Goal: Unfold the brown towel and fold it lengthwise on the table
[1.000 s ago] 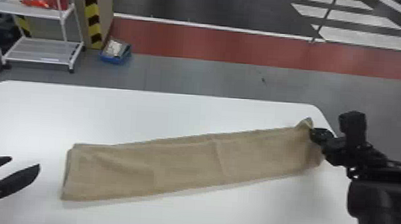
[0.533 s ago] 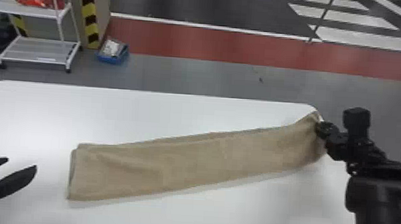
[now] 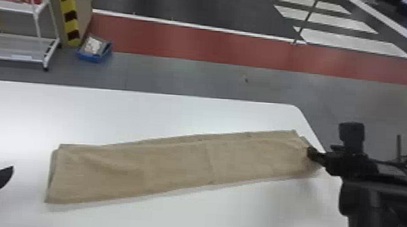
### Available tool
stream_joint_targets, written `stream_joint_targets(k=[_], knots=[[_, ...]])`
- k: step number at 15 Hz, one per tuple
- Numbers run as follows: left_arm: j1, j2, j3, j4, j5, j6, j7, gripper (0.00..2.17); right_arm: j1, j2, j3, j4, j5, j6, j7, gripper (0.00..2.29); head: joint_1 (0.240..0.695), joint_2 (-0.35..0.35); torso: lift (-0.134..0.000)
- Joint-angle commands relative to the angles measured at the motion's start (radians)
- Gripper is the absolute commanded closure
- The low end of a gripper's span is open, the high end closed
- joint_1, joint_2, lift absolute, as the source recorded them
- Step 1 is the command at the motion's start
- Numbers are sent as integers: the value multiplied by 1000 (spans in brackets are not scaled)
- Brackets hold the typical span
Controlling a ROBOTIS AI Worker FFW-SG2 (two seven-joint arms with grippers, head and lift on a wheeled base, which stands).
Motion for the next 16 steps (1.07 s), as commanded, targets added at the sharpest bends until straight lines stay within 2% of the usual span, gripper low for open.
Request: stream_joint_targets(k=[1, 3, 9, 12, 16], knots=[[-3, -1, -4, -6, 18, 4, 1, 29, 84, 6, -51, -153, -139, -6, 0, 49, 695, -252, -109], [-6, -4, -11, -11, 17, 26, -4, 26, 132, 12, -77, -228, -194, -18, 0, 56, 695, -277, -109], [-18, -9, -133, -25, -46, 124, -2, 140, 181, 13, -109, -244, -208, -24, 0, 70, 695, -350, -109], [-14, -10, -174, -51, -49, 158, -2, 147, 186, 15, -107, -239, -210, -27, 0, 73, 695, -350, -109], [-67, -16, -268, -14, -112, 158, 64, 147, 186, 15, -101, -236, -214, -27, 0, 73, 695, -350, -109]])
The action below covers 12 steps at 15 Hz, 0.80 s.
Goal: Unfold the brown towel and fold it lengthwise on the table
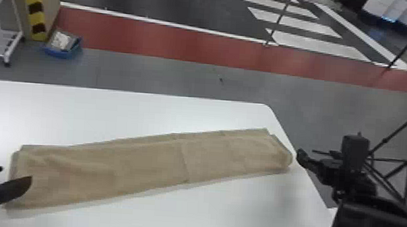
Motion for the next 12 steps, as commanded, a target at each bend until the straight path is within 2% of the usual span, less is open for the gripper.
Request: stream_joint_targets(k=[1, 3, 8, 12], knots=[[-52, -7, -52, 41, -46, -1, 8, 147, 0, 2, 4, 1, -3, 0, 0, 73, 695, -350, -109], [-81, -18, -92, 60, -83, -1, 34, 211, 0, 3, -1, 2, -3, -6, 0, 73, 695, -350, -109], [-126, -27, -153, 126, -172, 30, 128, 215, 0, 3, -8, 10, -12, -31, 0, 73, 695, -350, -109], [-100, -28, -110, 85, -150, 30, 135, 265, 0, 2, -8, 14, -27, -31, 0, 76, 695, -350, -109]])
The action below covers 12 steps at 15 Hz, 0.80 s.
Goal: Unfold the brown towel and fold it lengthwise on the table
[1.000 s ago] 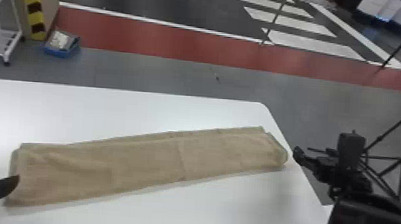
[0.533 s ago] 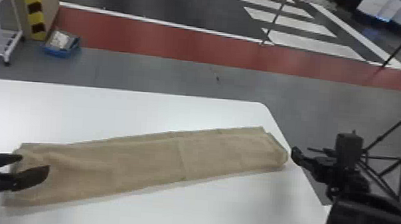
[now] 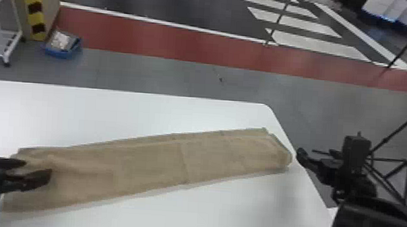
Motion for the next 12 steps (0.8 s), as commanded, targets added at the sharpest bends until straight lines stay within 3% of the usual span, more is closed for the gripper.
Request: stream_joint_targets(k=[1, 9, 11, 12], knots=[[24, 0, 32, -59, 32, 0, -3, 248, 0, 0, 1, 8, -3, 0, 0, 76, 695, -350, -109], [4, -3, 34, -39, 27, 3, 94, 140, 2, -2, 2, 25, 0, 0, 0, 76, 695, -350, -109], [-16, -2, 27, -26, 13, 77, 76, 171, 2, -2, 2, 25, 0, 0, 2, 76, 695, -350, -109], [-19, -3, 26, -21, 5, 83, 54, 296, 2, -2, 2, 25, 0, 0, 2, 76, 695, -350, -109]])
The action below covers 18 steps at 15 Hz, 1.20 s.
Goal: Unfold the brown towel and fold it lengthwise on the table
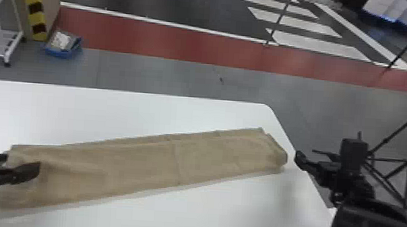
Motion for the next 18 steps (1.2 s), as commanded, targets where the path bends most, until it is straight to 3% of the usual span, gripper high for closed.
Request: stream_joint_targets(k=[1, 3, 4, 10, 13, 15, 18], knots=[[-9, 0, -3, 9, -11, 33, -24, 488, 0, 0, 0, -1, 0, 0, 0, 76, 695, -350, -109], [-9, 0, 11, 4, -14, 30, -36, 1244, 0, 0, 0, -3, -3, 0, 1, 76, 695, -350, -109], [-9, 0, 20, 0, -8, 27, -36, 1453, 0, 0, 0, -3, -3, 0, 1, 80, 695, -350, -109], [-45, 9, 80, -3, -4, -40, -70, 1467, -44, 2, 87, 5, 3, 28, 9, 97, 695, -348, -109], [-73, 12, 98, 33, -14, -83, -95, 1463, -129, 9, 160, 109, 28, 28, 7, 127, 695, -287, -109], [-71, 12, 101, 33, -14, -87, -107, 1467, -173, 17, 212, 183, 84, 31, 1, 137, 695, -258, -109], [-73, 15, 103, 41, -18, -108, -109, 1467, -198, 23, 224, 224, 98, 43, -3, 151, 695, -214, -109]])
